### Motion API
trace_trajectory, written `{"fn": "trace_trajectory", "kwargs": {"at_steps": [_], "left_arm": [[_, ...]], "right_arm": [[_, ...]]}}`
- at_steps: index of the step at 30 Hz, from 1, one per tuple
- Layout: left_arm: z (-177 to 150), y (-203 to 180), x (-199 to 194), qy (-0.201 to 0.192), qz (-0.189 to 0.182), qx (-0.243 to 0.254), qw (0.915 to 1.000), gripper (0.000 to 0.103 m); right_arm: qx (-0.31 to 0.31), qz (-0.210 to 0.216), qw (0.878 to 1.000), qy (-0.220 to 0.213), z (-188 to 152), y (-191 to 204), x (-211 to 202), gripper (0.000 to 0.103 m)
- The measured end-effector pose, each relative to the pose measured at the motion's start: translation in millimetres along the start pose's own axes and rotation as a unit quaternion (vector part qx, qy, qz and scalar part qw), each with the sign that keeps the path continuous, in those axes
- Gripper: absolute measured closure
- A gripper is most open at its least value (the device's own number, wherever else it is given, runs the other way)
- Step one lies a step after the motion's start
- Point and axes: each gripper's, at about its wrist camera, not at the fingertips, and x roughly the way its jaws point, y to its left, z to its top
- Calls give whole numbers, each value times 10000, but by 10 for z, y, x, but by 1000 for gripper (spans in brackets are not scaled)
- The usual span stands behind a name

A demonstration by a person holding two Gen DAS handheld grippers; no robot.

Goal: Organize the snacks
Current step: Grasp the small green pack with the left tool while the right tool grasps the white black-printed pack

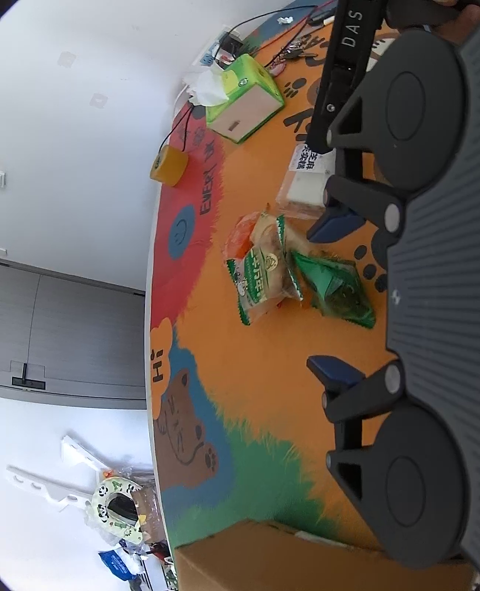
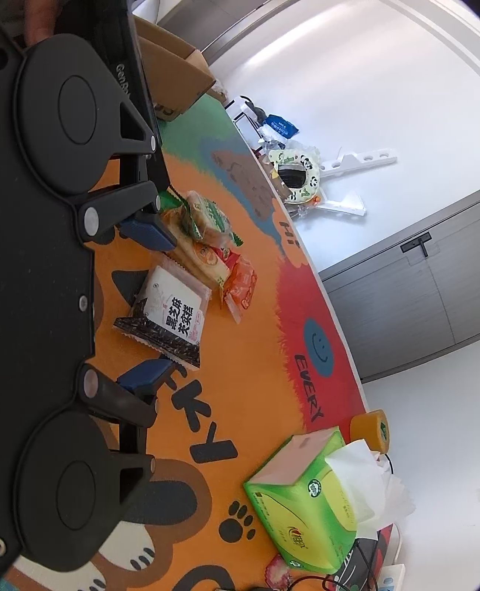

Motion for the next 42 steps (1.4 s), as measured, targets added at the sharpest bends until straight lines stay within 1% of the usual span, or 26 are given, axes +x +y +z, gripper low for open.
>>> {"fn": "trace_trajectory", "kwargs": {"at_steps": [4,8,11,12,13,16,18,20,21,23,26,28,33,34,35,36,38,42], "left_arm": [[-18,-24,122,72,-28,-16,10000,42],[-42,-42,239,167,-38,-3,9999,48],[-65,-4,296,224,-21,-74,9997,67],[-67,20,292,187,-22,-127,9997,70],[-64,35,284,165,0,-147,9998,71],[-45,96,238,128,38,-207,9997,72],[-30,145,195,77,70,-241,9997,72],[-17,197,162,46,110,-278,9995,72],[-12,228,148,44,126,-305,9994,72],[0,288,129,33,171,-362,9992,72],[11,375,98,0,242,-431,9988,72],[13,421,88,1,273,-464,9986,72],[28,505,53,-32,312,-544,9980,72],[29,512,45,-40,313,-546,9980,71],[28,517,40,-44,315,-542,9980,71],[25,522,34,-45,319,-540,9980,71],[16,528,27,-41,319,-548,9980,71],[-2,515,9,-28,290,-561,9980,71]], "right_arm": [[-11,-15,10000,42,8,2,64,38],[-4,-37,10000,78,18,0,113,38],[-13,-43,9999,93,23,23,146,37],[-23,-34,9999,96,28,34,162,37],[-30,-28,9999,101,29,45,183,37],[-125,-92,9998,106,28,104,247,28],[-161,-108,9997,120,31,151,291,26],[-193,-143,9997,97,42,197,337,21],[-229,-183,9995,93,47,224,366,20],[-285,-283,9992,87,54,275,414,15],[-378,-409,9984,62,56,355,478,10],[-464,-512,9976,48,46,399,513,10],[-608,-865,9943,121,37,446,599,10],[-594,-939,9937,153,32,435,616,12],[-550,-1010,9932,191,23,416,627,20],[-480,-1048,9931,230,14,386,636,21],[-538,-1057,9928,164,-8,375,602,27],[-533,-1058,9929,119,-25,333,534,34]]}}
